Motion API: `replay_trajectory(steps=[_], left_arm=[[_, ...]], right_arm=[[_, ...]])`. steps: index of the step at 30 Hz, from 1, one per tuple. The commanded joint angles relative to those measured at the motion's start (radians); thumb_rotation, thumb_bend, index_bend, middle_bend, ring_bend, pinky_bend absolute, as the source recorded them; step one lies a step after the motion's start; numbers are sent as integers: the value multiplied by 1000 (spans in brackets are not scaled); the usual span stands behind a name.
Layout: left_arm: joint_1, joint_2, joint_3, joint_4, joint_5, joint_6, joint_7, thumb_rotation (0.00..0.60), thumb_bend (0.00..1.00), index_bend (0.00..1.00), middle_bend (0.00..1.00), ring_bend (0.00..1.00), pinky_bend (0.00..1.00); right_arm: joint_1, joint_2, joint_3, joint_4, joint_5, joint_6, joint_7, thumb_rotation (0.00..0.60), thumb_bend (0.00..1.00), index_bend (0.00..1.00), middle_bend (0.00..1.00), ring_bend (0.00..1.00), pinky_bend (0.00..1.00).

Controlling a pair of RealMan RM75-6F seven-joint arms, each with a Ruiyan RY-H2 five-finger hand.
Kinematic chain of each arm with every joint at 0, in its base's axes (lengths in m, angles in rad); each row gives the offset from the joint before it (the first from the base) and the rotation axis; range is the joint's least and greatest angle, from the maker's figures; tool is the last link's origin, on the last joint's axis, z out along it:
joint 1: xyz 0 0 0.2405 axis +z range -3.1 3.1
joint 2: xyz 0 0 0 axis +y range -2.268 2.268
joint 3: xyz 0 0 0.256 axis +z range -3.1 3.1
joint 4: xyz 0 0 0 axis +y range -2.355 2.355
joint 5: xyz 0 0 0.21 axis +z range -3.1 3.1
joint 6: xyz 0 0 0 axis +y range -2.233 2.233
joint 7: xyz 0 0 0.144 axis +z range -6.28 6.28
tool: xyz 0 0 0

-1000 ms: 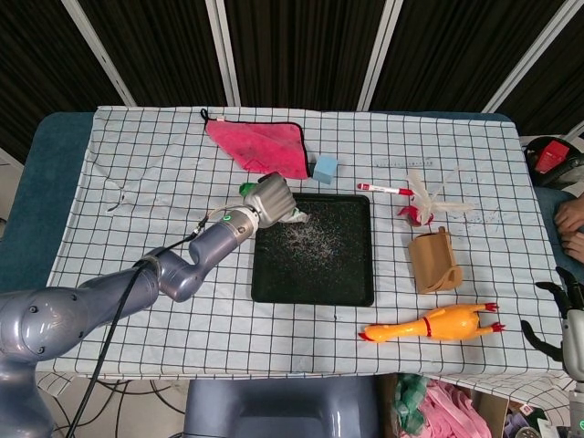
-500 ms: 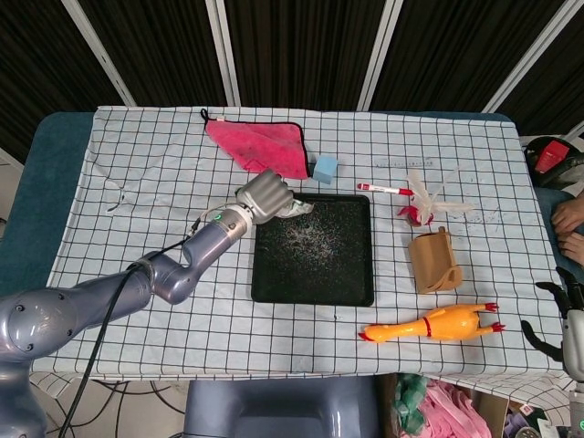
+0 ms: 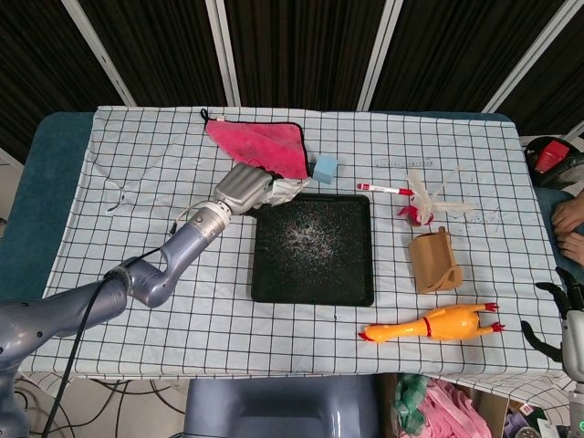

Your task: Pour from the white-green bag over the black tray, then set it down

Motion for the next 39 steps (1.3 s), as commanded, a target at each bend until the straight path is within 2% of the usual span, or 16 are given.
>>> replay_trajectory(steps=[1,5,9,14,18,21,29,39], left_arm=[[78,-24,-41,32,65,77,-140,600,587,434,452,344,509],[131,-42,-45,54,94,131,-244,600,587,434,454,344,509],[188,-85,-35,121,183,208,-414,600,587,428,452,344,509],[253,-176,-32,241,270,333,-637,600,587,394,443,344,503],[304,-242,-36,297,282,403,-749,600,587,395,443,338,501],[339,-309,-25,380,307,452,-820,600,587,393,444,336,501],[382,-451,1,581,332,448,-915,600,587,381,441,336,501],[360,-573,3,762,348,392,-956,600,586,367,440,334,490]], right_arm=[[0,0,0,0,0,0,0,600,219,291,85,145,318],[0,0,0,0,-1,0,-1,600,218,291,85,145,317],[-1,0,0,-1,-2,2,-2,600,219,291,85,145,318],[0,-1,-2,-1,-4,2,-5,600,218,291,85,145,318],[-1,-1,-2,-1,-4,2,-5,600,219,291,85,145,318],[-2,-1,-2,-2,-6,5,-5,600,218,291,85,144,318],[-3,0,-2,-2,-6,6,-1,600,219,291,85,145,318],[-4,2,1,-2,0,4,7,600,218,291,85,145,318]])
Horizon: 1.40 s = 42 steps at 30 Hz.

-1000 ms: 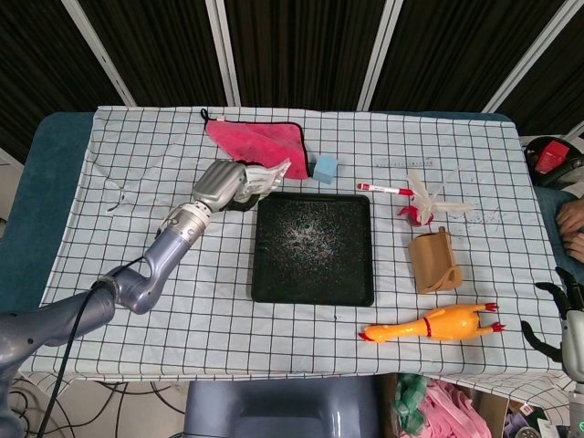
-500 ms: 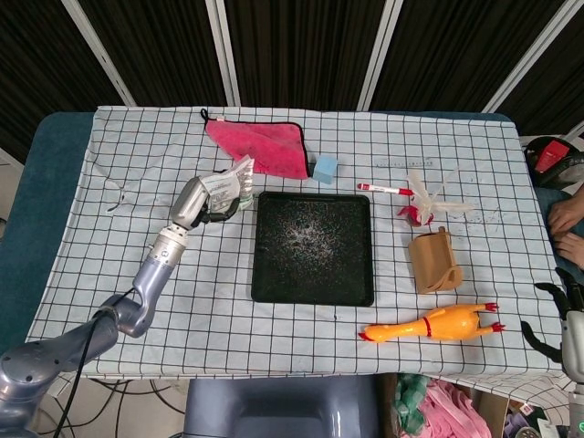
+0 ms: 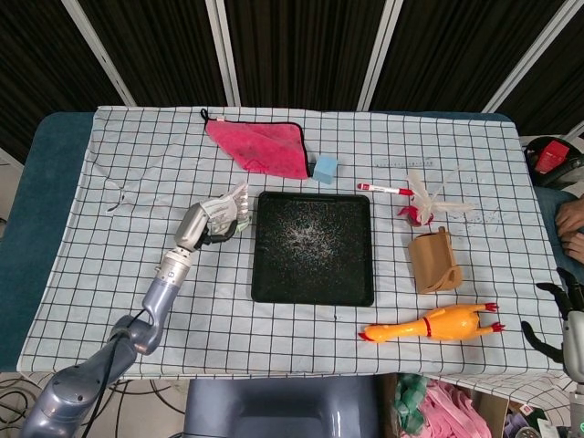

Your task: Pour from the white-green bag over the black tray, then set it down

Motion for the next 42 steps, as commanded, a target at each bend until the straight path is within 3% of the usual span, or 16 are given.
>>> replay_trajectory(steps=[1,14,28,31,35,38,42], left_arm=[[-13,-45,1,63,11,-17,-4,600,586,367,440,334,489],[-35,-117,-7,182,15,-65,-5,600,584,366,435,327,479],[-45,-136,-25,207,9,-98,-37,600,522,331,412,297,463],[-49,-134,-22,209,13,-113,-42,600,429,284,359,231,398],[-47,-124,-7,207,27,-126,-52,600,293,189,195,92,243],[-37,-114,6,202,40,-124,-58,600,269,151,132,29,170],[-28,-100,26,199,63,-103,-33,600,269,141,123,15,146]], right_arm=[[0,1,0,0,1,-1,2,600,219,291,85,145,317],[0,2,1,2,4,-3,9,600,218,291,85,145,317],[0,0,4,4,7,-2,8,600,218,291,85,145,315],[0,-1,5,4,8,-1,9,600,219,291,85,145,308],[-1,-1,6,5,8,1,8,600,218,291,85,145,304],[-1,-2,6,6,7,2,8,600,219,291,85,145,303],[0,-3,6,7,4,3,6,600,217,291,85,145,301]])
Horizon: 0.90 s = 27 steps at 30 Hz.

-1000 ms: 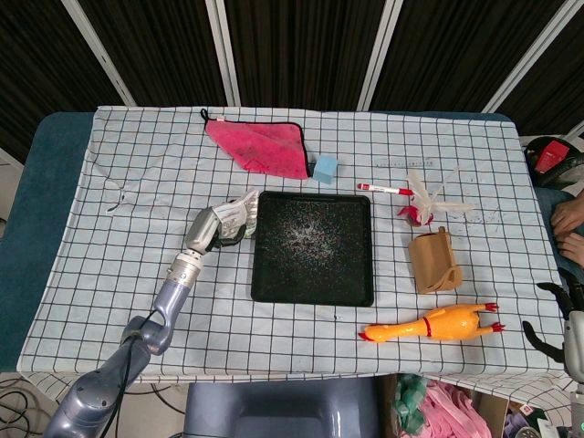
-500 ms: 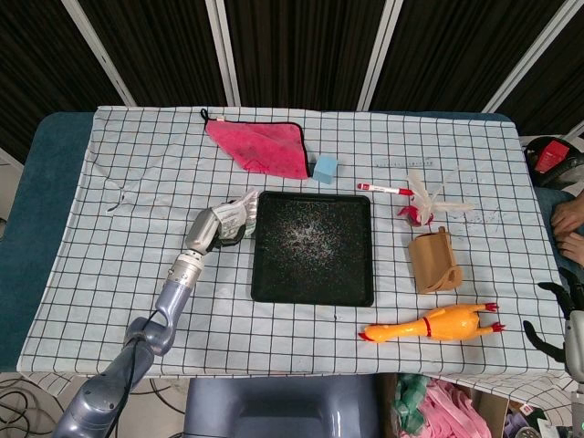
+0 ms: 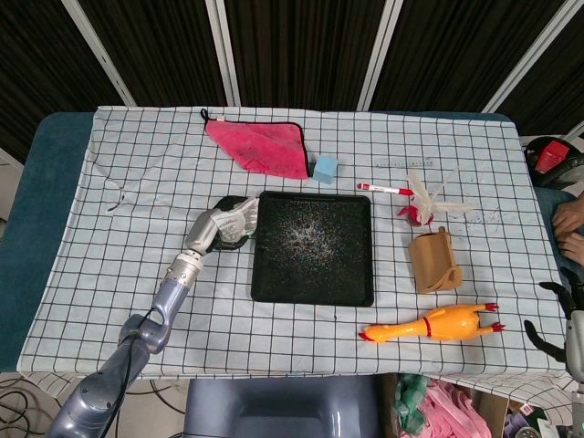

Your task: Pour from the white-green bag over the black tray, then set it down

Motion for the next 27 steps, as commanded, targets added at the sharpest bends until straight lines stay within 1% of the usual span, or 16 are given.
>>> replay_trajectory(steps=[1,7,11,18,21,27], left_arm=[[11,11,14,-4,16,33,26,600,269,141,123,15,143],[51,47,30,-43,35,120,68,600,269,141,122,15,138],[69,76,30,-80,38,145,89,600,269,141,121,15,136],[106,149,42,-175,49,177,163,600,269,142,111,15,126],[128,209,58,-265,64,192,194,600,269,142,108,15,124],[156,340,91,-487,111,248,245,600,269,143,109,15,122]], right_arm=[[0,-1,0,1,-2,1,-1,600,218,291,85,145,300],[0,-2,-1,3,-5,4,-3,600,219,291,85,145,298],[0,-3,-1,3,-5,3,-4,600,218,291,85,145,298],[0,-3,-1,4,-6,5,-8,600,218,293,85,145,295],[0,-4,-1,3,-7,6,-11,600,219,293,85,145,295],[0,-5,-2,4,-11,8,-17,600,219,294,85,145,295]])
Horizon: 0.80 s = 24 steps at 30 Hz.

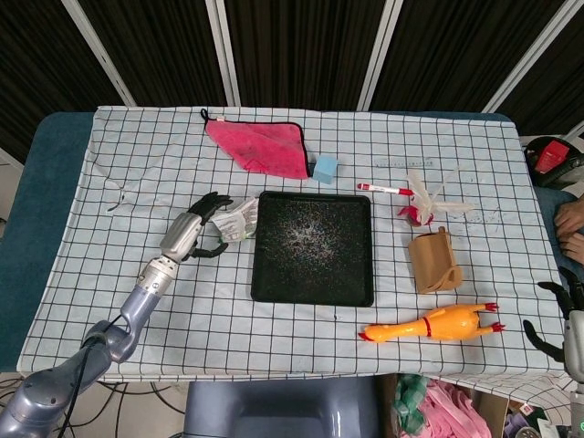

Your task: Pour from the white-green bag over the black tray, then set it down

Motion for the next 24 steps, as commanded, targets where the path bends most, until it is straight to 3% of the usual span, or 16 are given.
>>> replay_trajectory(steps=[1,9,14,24], left_arm=[[27,110,29,-175,40,46,53,600,269,143,109,15,122],[67,274,41,-468,61,87,242,600,274,154,112,15,117],[135,384,28,-657,27,147,482,600,274,167,114,15,108],[258,738,20,-1118,-115,172,933,600,294,178,130,16,83]], right_arm=[[0,0,0,0,-1,1,-1,600,219,294,85,145,295],[-1,1,-1,-1,-3,3,-1,600,218,294,85,145,295],[-1,1,0,0,-5,4,0,600,219,294,85,145,295],[-3,4,-1,-4,-2,3,1,600,219,295,85,145,295]])
